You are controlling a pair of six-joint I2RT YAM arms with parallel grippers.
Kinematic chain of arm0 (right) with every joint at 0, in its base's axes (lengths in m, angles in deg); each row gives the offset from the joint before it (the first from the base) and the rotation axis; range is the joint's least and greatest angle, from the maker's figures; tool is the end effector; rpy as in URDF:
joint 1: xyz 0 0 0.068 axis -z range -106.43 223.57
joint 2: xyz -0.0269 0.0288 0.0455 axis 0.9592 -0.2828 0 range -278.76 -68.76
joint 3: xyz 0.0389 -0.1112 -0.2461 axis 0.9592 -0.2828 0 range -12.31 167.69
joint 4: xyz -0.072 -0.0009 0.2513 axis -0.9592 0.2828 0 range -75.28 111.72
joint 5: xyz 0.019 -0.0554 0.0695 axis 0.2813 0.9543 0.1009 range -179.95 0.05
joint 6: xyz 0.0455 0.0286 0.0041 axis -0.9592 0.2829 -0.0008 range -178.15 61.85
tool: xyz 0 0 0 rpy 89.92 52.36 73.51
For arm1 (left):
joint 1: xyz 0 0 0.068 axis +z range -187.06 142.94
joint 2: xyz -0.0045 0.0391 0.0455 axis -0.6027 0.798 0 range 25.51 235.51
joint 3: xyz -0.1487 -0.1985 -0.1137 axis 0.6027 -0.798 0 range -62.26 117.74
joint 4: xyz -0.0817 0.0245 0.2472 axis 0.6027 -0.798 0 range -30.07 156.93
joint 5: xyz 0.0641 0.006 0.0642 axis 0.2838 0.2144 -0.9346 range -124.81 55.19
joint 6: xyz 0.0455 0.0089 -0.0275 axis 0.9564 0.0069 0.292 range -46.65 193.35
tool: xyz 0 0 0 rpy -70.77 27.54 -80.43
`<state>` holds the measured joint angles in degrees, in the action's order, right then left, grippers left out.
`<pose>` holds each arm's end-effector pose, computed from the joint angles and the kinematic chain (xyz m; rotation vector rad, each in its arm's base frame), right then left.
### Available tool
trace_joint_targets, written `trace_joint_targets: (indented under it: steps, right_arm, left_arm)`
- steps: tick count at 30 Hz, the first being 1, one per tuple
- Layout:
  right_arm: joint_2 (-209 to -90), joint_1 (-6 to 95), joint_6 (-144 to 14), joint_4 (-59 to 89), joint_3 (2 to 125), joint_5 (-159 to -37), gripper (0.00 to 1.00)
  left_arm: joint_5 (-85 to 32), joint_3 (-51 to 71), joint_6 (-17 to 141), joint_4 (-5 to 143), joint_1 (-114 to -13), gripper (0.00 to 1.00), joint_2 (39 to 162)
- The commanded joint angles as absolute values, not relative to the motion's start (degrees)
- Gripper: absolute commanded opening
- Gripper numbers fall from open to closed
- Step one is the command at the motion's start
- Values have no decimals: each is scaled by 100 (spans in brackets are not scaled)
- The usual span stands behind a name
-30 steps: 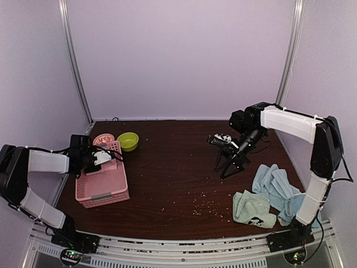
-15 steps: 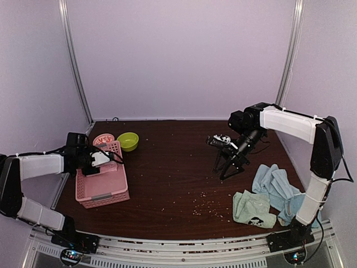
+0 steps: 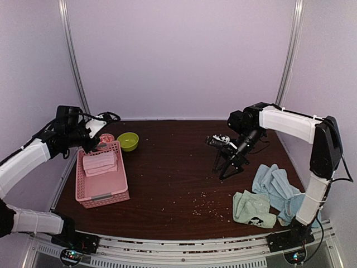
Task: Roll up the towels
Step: Place the towel in the bin, then move the bin to the corner of the board.
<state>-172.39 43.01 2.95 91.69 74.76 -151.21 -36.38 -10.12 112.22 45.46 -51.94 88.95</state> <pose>0.2670 0.1940 0.2669 -1.7825 1.7959 1.4655 0.2381 -0.0622 0.3012 0.9599 1.9296 0.2731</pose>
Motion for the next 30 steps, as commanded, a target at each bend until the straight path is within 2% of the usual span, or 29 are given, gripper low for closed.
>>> trace_joint_targets:
  steps: [1,6,8,14,19,23,30]
  right_arm:
    - [-17371,4255,245,9251,7629,-15024,60]
    - [-17474,4260,247,9250,7628,-14952,60]
    - [-17485,4258,266,9251,7611,-14960,60]
    - [-17494,4258,272,9251,7604,-14946,59]
    - [-17401,4428,-153,9100,7845,-14710,58]
    - [-17018,4920,-1309,8306,7873,-13823,57]
    - [-16034,5865,-2799,6935,7006,-11689,57]
  left_arm:
    - [-4482,-360,7958,3674,-5183,0,9559]
    - [-4174,837,6118,1773,-5194,0,11264]
    - [-4261,861,5609,1507,-5258,0,11473]
    - [-4213,305,4782,1924,-5300,0,11381]
    - [-4362,528,4663,2187,-5999,0,11399]
    - [-4516,1128,4725,2448,-6831,0,11376]
    - [-4301,1567,5288,3626,-8210,0,11523]
